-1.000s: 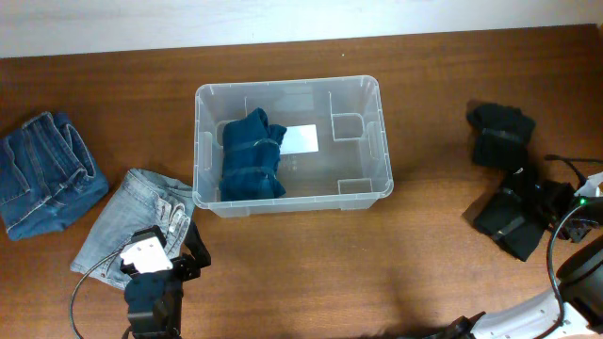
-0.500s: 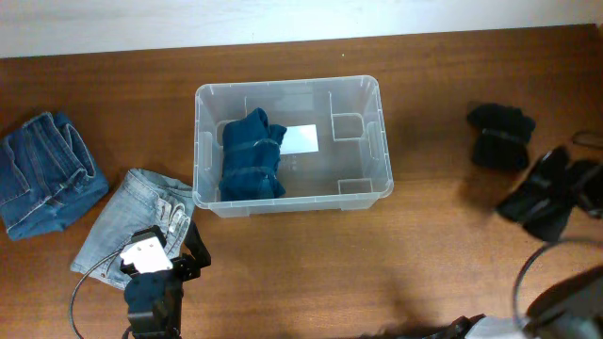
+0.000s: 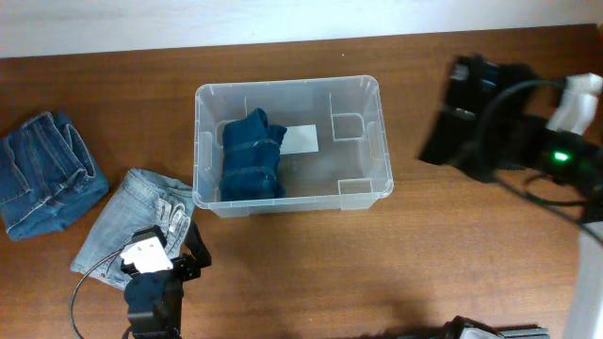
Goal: Pack container
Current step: 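Carry the black bundle into the container beside the teal bundle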
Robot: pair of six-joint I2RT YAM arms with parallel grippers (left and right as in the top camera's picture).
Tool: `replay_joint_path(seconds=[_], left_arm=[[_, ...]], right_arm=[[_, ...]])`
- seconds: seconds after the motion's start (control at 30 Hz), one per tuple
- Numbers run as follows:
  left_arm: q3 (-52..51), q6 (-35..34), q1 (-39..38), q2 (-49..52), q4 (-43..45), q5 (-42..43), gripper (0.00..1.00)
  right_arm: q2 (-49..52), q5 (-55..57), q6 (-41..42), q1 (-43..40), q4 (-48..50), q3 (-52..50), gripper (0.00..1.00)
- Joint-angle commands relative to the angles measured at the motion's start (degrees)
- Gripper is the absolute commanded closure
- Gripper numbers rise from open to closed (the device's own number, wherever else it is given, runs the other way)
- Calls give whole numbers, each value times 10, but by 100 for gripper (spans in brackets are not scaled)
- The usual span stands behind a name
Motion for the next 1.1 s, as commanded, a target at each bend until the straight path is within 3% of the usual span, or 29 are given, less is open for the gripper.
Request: replay_joint_path(seconds=[0.0, 0.2, 0.37, 0.7, 1.07], left_arm=[[-8, -1, 2, -4, 2, 6, 1], [-8, -1, 2, -5, 2, 6, 1], [-8, -1, 2, -5, 2, 6, 0], [-8, -1, 2, -5, 2, 6, 1], [-8, -1, 2, -4, 2, 6, 1]], right_arm=[[-3, 4, 61, 109, 37, 10, 95], [58, 120, 100, 286, 110, 10, 95], [141, 172, 132, 365, 154, 10, 95], [310, 143, 160, 413, 230, 10, 95], [376, 135, 214, 428, 235, 10, 96]])
